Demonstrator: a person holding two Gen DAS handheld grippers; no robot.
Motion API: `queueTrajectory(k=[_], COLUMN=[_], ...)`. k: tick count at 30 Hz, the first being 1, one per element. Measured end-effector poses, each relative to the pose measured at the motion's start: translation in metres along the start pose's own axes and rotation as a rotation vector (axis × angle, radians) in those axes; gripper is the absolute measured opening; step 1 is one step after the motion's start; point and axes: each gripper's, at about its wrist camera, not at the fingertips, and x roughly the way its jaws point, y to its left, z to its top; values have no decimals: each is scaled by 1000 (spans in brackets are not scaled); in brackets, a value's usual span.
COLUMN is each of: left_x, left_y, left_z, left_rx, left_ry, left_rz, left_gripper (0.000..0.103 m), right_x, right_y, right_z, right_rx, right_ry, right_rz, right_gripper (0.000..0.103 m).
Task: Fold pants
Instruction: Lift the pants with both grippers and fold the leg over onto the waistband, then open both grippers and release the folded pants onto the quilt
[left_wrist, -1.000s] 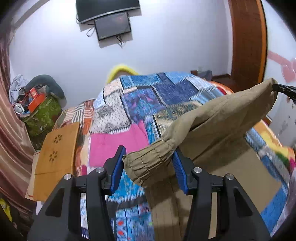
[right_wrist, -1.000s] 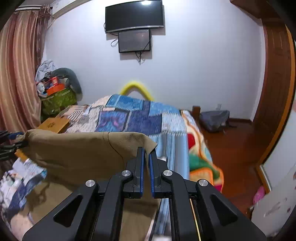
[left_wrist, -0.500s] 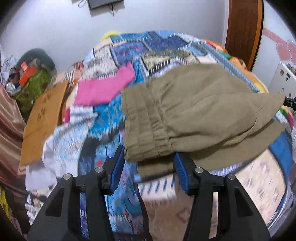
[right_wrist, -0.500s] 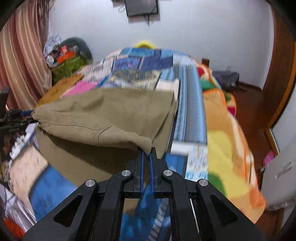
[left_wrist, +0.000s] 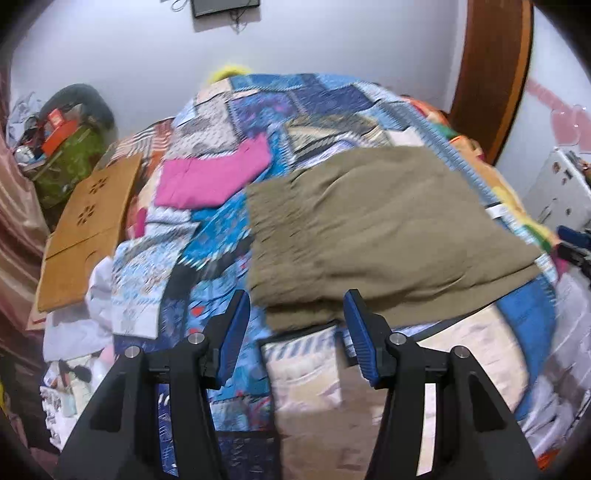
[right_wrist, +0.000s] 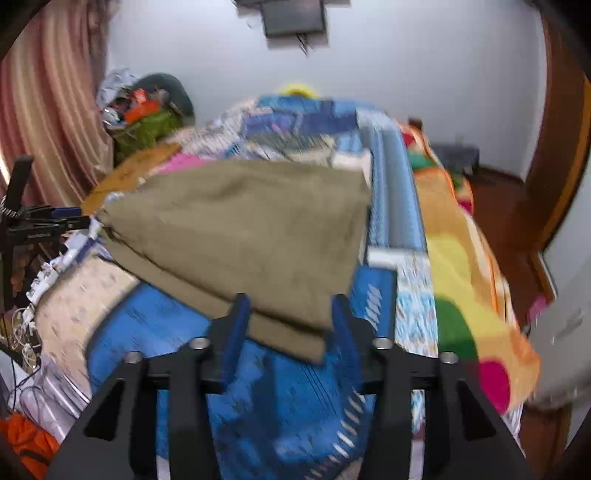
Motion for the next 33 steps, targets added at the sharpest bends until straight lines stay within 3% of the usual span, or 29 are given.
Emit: queueTrajectory(k=[8, 15, 19, 23, 26, 28, 30, 33], left_x=[5, 30, 43, 50, 54, 55, 55, 52], left_y=[-57, -92, -103, -107, -114, -112, -109, -104], left_z=[20, 17, 12, 8, 3, 5, 8, 11], left_rx=[110, 197, 235, 259, 300, 288, 270, 244], left_ry=[-18, 34, 62, 75, 67, 56, 38, 35], left_rz=[-108, -181, -185, -203, -181, -164, -133, -152], left_gripper=[53, 53, 54, 66, 68, 68, 51, 30], right_x=[34, 70, 80, 85, 85, 85, 85, 81], right_y=[51, 90, 90, 83, 83, 83, 83, 84], right_z=[30, 21, 17, 18, 17, 20, 24, 25], right_rx=[-125, -270, -270, -222, -194, -171, -148, -134], right_ry=[26, 75, 100, 119, 110, 106, 103, 95], right_rz=[100, 151, 179, 223, 249, 263, 277, 281], right_gripper=[46, 46, 46, 45, 30, 14, 10, 7])
